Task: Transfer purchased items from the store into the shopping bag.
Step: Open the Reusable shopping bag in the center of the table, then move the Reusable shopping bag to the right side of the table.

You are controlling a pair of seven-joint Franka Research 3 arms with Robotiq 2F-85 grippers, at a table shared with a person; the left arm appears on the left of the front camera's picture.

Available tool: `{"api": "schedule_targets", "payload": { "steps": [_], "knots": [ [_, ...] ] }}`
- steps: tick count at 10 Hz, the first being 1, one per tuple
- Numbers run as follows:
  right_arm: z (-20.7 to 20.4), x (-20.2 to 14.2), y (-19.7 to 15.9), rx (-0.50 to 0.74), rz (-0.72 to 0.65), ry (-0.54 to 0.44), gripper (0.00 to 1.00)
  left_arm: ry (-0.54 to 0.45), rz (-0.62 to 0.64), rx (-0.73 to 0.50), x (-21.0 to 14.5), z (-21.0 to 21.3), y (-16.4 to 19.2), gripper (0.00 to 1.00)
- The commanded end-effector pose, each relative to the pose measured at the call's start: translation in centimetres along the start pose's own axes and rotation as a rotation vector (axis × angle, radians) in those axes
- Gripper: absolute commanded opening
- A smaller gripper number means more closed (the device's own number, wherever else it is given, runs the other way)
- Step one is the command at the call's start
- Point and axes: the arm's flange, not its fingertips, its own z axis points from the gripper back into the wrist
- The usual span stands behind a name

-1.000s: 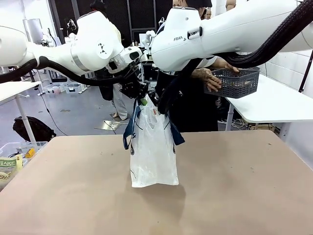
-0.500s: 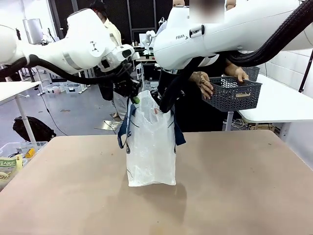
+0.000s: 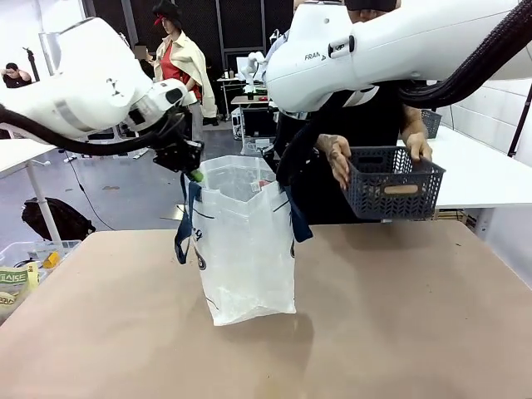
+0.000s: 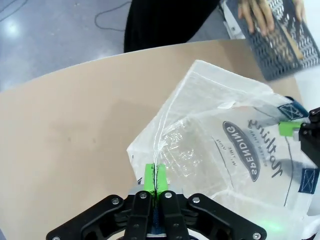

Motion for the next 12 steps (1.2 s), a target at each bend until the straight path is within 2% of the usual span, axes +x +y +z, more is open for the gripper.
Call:
{"api": "schedule_targets", "payload": {
  "steps": [1,3,5,6,7,12],
  "knots": [
    [-0.4,-0.2,0.2,-0.048,-0.024,0.011,0.0,-0.07,0.026,-0.013,-3.0,1.0,1.1,0.0],
    [-0.4,0.5,1.7,-0.06,-0.005,0.017,0.0,-0.076,0.027,0.014,-4.2,1.3,1.2,0.0],
    [-1.2,0.2,2.1,-0.039,0.008,0.02,0.0,-0.032,-0.01,0.068,-3.9,0.1,0.5,0.0],
    [-1.4,0.1,1.9,-0.126,-0.039,-0.021,0.0,0.016,-0.04,0.06,-3.2,-1.0,0.3,0.0],
    [-0.8,-0.2,1.7,-0.027,0.027,0.012,0.0,-0.038,0.007,0.04,-3.9,0.8,0.9,0.0],
    [-0.8,-0.2,1.7,-0.027,0.027,0.012,0.0,-0.038,0.007,0.04,-3.9,0.8,0.9,0.0]
  ]
}}
